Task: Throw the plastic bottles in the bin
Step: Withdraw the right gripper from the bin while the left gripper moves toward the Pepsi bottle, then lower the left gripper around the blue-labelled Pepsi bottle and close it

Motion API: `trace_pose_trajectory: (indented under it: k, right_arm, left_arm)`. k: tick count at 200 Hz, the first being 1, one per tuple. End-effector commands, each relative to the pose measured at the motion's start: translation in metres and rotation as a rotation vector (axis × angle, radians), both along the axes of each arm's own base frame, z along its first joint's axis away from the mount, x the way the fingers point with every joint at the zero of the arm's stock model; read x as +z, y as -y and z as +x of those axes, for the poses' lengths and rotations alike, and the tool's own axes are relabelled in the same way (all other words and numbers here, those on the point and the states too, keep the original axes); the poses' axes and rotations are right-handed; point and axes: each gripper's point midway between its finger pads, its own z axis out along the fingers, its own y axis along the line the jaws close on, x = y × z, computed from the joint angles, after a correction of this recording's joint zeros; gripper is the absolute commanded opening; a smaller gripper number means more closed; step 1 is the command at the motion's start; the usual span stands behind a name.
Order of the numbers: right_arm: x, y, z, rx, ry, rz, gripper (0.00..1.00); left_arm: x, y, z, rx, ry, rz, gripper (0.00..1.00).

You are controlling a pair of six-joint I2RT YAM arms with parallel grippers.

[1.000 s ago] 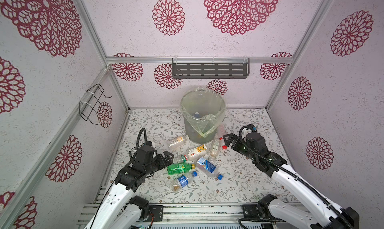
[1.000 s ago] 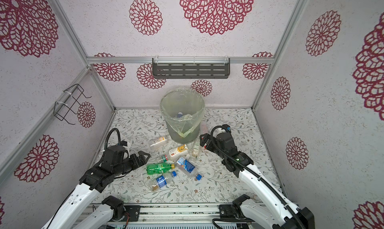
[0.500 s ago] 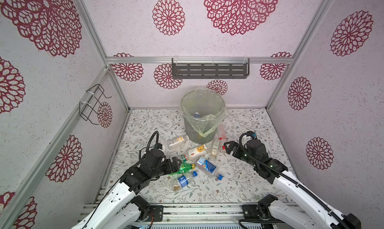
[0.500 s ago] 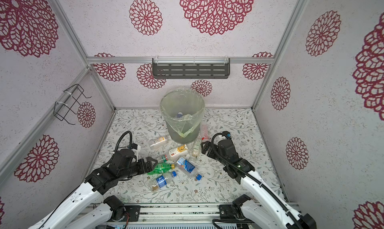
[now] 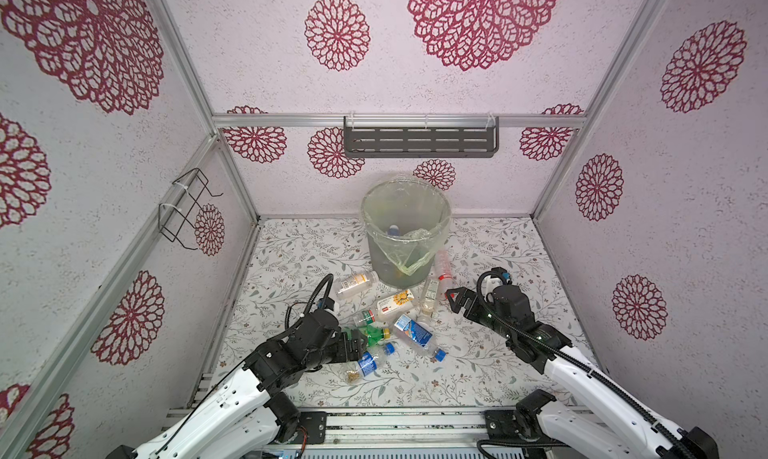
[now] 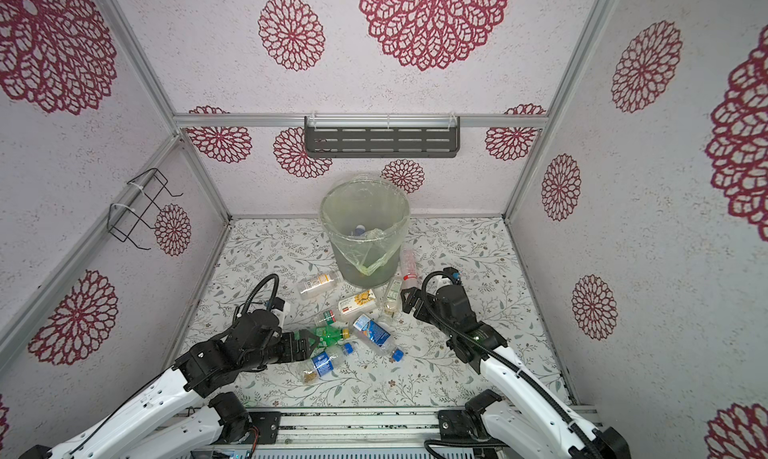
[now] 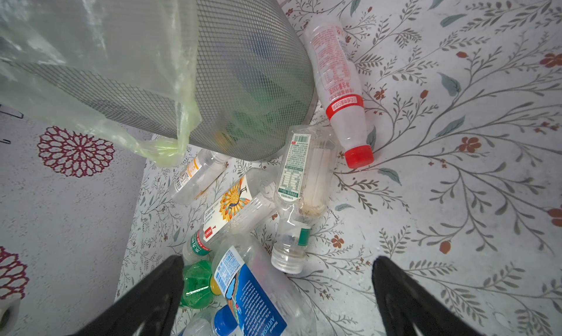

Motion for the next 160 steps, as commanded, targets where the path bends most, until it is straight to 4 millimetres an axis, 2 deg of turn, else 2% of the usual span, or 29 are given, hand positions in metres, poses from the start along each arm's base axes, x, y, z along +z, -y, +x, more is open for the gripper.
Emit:
trace_pose_trajectory:
  k: [1, 62, 113, 160]
  right_arm:
    - [0.018, 0.0, 0.005, -0.005, 0.055, 0.019, 0.99]
    - [0.014, -0.002, 0.007, -0.006, 0.047, 0.021, 0.99]
    - [0.013, -0.004, 0.012, -0.009, 0.039, 0.021, 0.99]
    - [0.005, -0.004, 0.01, -0.016, 0.03, 0.028, 0.99]
  left_arm:
    - [-0.014, 0.004, -0.003, 0.001, -0.024, 0.026, 0.97]
    - [-0.038, 0.013, -0.011, -0.043, -0.035, 0.113, 0.97]
    - [-0.055, 0.007, -0.013, -0.046, -0.048, 0.24, 0.99]
    - [-0.063, 0.022, -0.015, -0.098, -0.046, 0.241, 0.99]
